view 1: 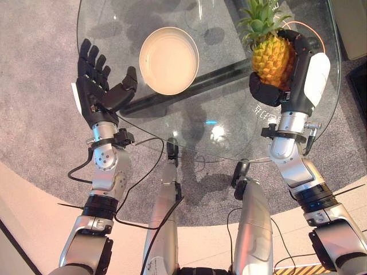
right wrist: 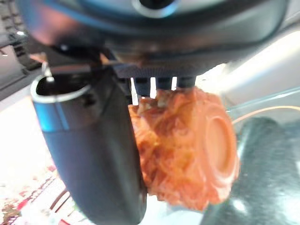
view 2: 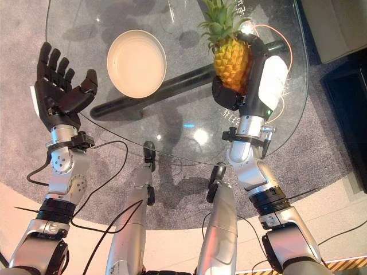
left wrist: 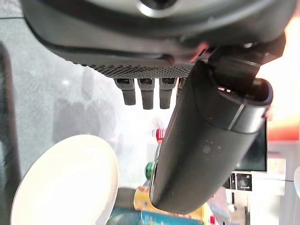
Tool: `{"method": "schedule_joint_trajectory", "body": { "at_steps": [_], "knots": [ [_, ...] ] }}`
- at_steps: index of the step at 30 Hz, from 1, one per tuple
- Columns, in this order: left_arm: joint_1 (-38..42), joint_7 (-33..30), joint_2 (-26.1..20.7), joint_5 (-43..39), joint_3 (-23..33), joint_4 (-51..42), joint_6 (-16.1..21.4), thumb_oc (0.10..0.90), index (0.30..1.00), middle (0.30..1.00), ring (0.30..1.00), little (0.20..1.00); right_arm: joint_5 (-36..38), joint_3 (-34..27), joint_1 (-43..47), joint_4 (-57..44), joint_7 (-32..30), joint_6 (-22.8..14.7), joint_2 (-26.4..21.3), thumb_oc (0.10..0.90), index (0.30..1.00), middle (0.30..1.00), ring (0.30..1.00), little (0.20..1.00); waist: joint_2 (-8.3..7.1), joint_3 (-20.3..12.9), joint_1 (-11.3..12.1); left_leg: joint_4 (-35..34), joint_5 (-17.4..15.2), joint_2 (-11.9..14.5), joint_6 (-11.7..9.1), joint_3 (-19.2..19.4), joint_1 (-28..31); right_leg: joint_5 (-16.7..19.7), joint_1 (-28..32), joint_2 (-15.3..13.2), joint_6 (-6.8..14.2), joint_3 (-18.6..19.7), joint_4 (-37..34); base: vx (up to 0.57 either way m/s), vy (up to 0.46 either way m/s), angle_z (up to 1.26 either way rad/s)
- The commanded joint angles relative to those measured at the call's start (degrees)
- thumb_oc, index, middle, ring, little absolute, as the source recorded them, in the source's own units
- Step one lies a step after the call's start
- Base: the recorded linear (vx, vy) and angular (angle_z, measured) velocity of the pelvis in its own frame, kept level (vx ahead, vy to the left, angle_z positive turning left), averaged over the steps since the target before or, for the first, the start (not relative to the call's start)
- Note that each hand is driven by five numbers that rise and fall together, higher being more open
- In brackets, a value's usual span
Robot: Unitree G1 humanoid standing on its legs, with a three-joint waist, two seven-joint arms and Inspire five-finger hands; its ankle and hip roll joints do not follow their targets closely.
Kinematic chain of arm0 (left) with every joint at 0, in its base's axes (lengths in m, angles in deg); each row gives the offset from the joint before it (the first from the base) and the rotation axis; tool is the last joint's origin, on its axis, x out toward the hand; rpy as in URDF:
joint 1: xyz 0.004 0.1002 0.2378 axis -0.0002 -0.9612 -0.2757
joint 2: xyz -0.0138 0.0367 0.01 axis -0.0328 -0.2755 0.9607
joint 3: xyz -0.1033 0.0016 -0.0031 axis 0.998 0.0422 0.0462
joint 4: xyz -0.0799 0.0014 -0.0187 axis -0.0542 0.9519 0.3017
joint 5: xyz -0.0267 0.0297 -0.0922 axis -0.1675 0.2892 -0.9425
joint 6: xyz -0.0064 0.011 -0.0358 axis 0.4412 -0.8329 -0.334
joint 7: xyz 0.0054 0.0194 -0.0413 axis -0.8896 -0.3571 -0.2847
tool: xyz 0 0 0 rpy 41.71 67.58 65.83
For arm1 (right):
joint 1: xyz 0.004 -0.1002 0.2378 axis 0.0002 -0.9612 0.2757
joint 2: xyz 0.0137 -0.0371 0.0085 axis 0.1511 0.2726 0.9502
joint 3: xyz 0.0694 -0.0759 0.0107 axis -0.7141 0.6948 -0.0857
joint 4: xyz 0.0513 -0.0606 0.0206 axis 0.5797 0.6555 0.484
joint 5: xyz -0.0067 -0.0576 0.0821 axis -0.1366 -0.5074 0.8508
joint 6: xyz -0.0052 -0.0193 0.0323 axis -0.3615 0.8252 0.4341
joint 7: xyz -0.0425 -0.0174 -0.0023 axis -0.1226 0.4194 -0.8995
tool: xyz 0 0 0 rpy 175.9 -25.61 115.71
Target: Pick up the fruit to the plate
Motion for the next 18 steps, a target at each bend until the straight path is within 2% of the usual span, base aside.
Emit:
{"method": "schedule_joint_trajectory", "body": {
  "at_steps": [1, 7, 13, 18],
  "knots": [
    [5.75, 3.05, -1.31, -2.19, -0.02, -6.89, 2.20, 0.800, 0.900, 0.900, 0.900, 0.900, -3.96, -5.03, 5.62, -10.43, -2.31, -6.28, -0.67, 0.100, 0.300, 0.300, 0.300, 0.200, -0.85, -0.88, -0.57, 10.31, -12.36, 1.05, 0.00, 1.35, 3.08, 12.80, 4.70, 0.33, 3.23, 1.91, -16.82, 0.00, 0.000, 0.00],
    [6.46, 5.52, 0.09, -5.67, -1.29, -7.80, -0.32, 0.800, 0.900, 0.900, 0.900, 0.900, -4.35, -4.73, 6.27, -12.36, -1.34, -7.31, 0.36, 0.100, 0.300, 0.300, 0.300, 0.200, -1.04, -0.88, -0.78, 10.20, -12.27, 1.10, 0.06, 1.56, 3.11, 13.02, 4.82, 0.45, 3.27, 1.89, -17.14, 0.00, 0.000, 0.00],
    [7.55, 8.74, 2.57, -12.67, -2.96, -8.77, -3.27, 0.800, 0.900, 0.900, 0.900, 0.900, -4.36, -3.48, 7.82, -15.33, 1.13, -8.11, 1.72, 0.100, 0.300, 0.300, 0.300, 0.200, -1.22, -0.88, -1.17, 9.99, -12.11, 1.22, 0.08, 1.87, 3.22, 13.27, 4.95, 0.62, 3.34, 2.10, -17.51, 0.00, 0.000, 0.00],
    [8.28, 10.17, 3.82, -16.37, -3.85, -9.62, -3.96, 0.800, 0.900, 0.900, 0.900, 0.900, -3.65, -2.75, 8.22, -17.17, 2.67, -8.82, 2.10, 0.100, 0.300, 0.300, 0.300, 0.200, -1.31, -0.88, -1.50, 9.90, -11.98, 1.28, 0.09, 2.14, 3.39, 13.40, 5.14, 0.63, 3.36, 2.19, -17.74, 0.00, 0.000, 0.00]
  ]
}}
